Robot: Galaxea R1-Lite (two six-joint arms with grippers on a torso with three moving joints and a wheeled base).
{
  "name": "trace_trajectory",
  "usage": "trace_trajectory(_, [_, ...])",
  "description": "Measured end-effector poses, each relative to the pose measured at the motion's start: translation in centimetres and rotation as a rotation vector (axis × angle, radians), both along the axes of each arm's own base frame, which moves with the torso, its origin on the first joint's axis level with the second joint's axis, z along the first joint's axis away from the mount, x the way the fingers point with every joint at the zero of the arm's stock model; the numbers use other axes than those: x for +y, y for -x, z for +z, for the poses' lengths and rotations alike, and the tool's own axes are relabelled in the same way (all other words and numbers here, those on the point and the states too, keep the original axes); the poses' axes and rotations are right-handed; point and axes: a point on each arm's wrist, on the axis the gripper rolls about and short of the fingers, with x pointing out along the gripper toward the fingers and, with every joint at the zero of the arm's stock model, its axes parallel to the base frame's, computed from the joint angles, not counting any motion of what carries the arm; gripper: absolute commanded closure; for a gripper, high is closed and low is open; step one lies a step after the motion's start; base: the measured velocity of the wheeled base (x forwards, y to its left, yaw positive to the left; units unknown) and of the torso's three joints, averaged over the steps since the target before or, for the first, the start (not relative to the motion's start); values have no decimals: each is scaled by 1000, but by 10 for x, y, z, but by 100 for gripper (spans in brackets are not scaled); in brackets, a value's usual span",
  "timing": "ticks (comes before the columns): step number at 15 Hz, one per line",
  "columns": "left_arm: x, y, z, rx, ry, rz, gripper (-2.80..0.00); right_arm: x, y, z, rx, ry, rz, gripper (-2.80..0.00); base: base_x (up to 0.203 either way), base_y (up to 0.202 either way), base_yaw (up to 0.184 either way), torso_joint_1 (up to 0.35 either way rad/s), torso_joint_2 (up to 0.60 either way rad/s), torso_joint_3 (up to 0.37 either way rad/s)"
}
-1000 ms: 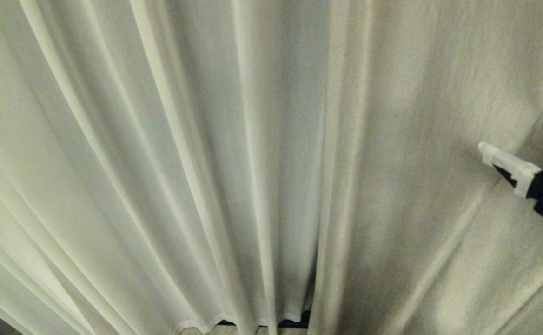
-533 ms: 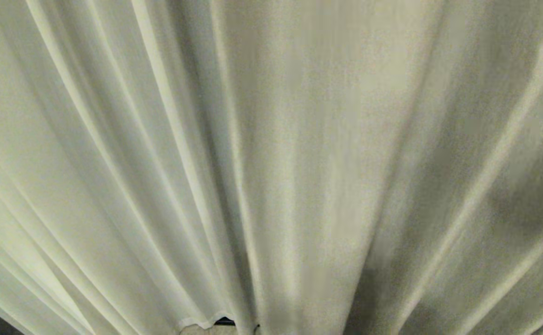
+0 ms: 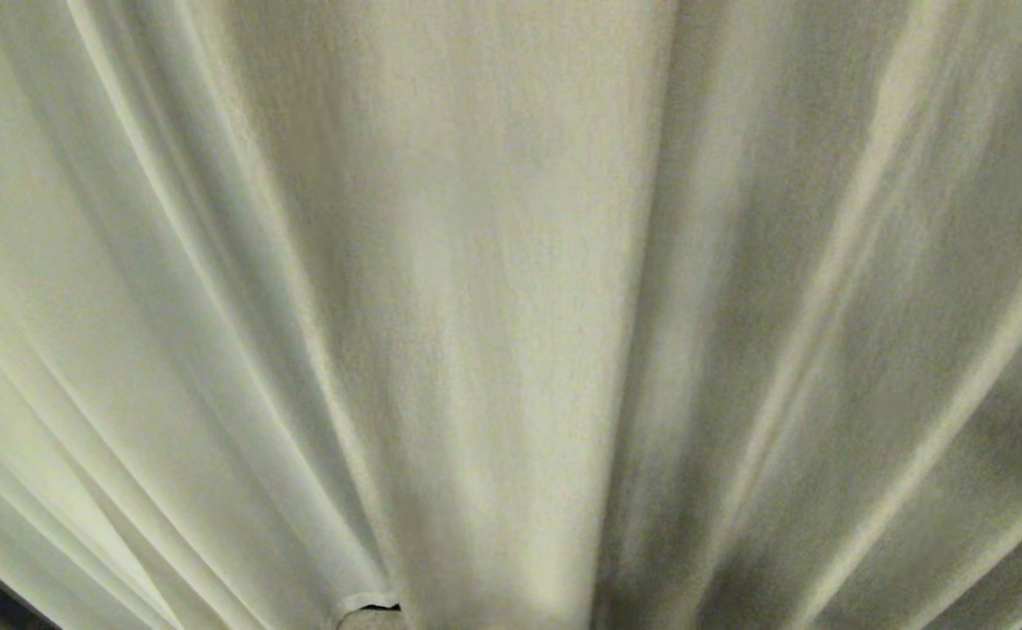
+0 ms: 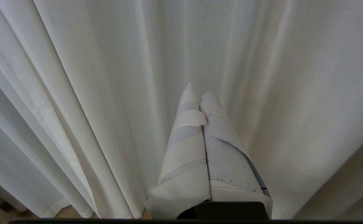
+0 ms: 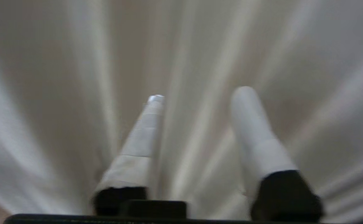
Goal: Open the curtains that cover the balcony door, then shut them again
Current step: Close the outer curtains on both sides
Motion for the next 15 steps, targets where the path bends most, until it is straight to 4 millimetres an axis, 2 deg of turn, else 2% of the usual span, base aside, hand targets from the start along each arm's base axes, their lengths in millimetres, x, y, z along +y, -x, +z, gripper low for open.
trace_trajectory(7, [0,0,0,0,0,0,0,-4,7,-54,70,-20,-111,0,0,0,0,0,0,0])
trace_trajectory(11, [0,0,0,0,0,0,0,-5,22,-70,120,-27,-121,0,0,0,0,0,0,0])
trace_trajectory(15, [0,0,0,0,0,0,0,-5,31,-75,84,-37,-73,0,0,0,0,0,0,0])
